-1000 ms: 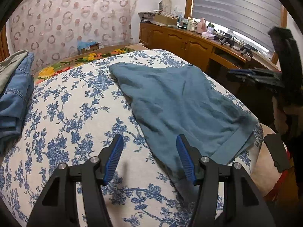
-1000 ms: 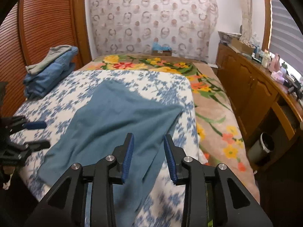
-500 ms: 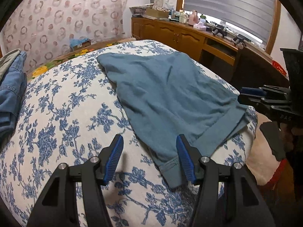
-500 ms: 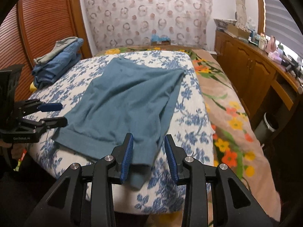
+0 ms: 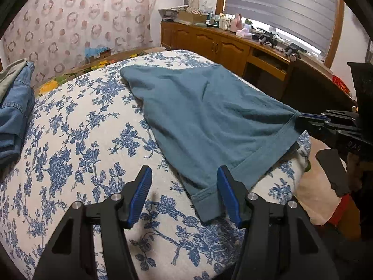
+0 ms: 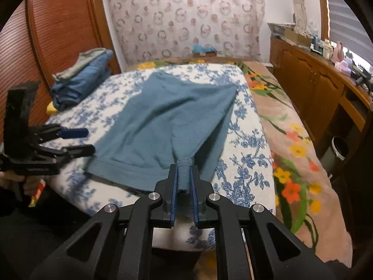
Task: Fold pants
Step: 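Grasp the folded edge of the shorts with the right gripper, then grasp the teal shorts edge with the left gripper beside the right gripper, then lift the shorts with both grippers and fold them over onto themselves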
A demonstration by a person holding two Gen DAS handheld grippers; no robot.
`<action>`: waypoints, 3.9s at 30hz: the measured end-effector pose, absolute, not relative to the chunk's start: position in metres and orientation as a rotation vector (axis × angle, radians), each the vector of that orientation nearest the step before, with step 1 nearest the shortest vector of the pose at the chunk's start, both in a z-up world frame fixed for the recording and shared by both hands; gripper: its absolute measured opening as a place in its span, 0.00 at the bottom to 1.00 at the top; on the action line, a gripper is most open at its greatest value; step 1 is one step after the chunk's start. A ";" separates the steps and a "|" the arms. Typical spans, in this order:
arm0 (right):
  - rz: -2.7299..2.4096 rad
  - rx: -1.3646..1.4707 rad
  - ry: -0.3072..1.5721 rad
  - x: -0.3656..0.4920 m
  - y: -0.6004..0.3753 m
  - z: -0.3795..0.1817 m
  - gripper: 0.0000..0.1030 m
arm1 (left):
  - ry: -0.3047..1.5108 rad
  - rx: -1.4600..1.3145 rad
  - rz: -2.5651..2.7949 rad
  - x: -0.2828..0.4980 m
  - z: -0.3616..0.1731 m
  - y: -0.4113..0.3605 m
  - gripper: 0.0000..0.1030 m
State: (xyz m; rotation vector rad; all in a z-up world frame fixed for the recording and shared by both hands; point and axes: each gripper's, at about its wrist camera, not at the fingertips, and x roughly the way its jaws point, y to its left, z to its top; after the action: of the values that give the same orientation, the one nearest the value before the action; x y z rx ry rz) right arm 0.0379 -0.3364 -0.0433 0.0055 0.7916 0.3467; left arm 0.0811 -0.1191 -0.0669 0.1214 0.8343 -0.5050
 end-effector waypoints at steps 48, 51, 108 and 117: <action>0.242 0.043 0.826 0.031 -0.345 -0.060 0.26 | 0.910 0.061 -0.535 0.086 -0.086 -0.123 0.35; 0.248 0.065 0.836 0.038 -0.344 -0.066 0.31 | 0.898 0.076 -0.534 0.085 -0.086 -0.125 0.39; 0.482 0.025 0.604 0.068 -0.308 0.049 0.12 | 0.653 0.057 -0.521 0.082 0.042 -0.097 0.05; 0.596 0.049 0.495 0.098 -0.286 0.131 0.12 | 0.509 0.038 -0.439 0.096 0.121 -0.058 0.04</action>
State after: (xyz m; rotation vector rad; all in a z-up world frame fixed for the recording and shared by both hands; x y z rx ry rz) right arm 0.0978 -0.2863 0.1310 0.0494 0.4953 0.5955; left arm 0.0963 -0.0575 0.1209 0.0376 0.5086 -0.4390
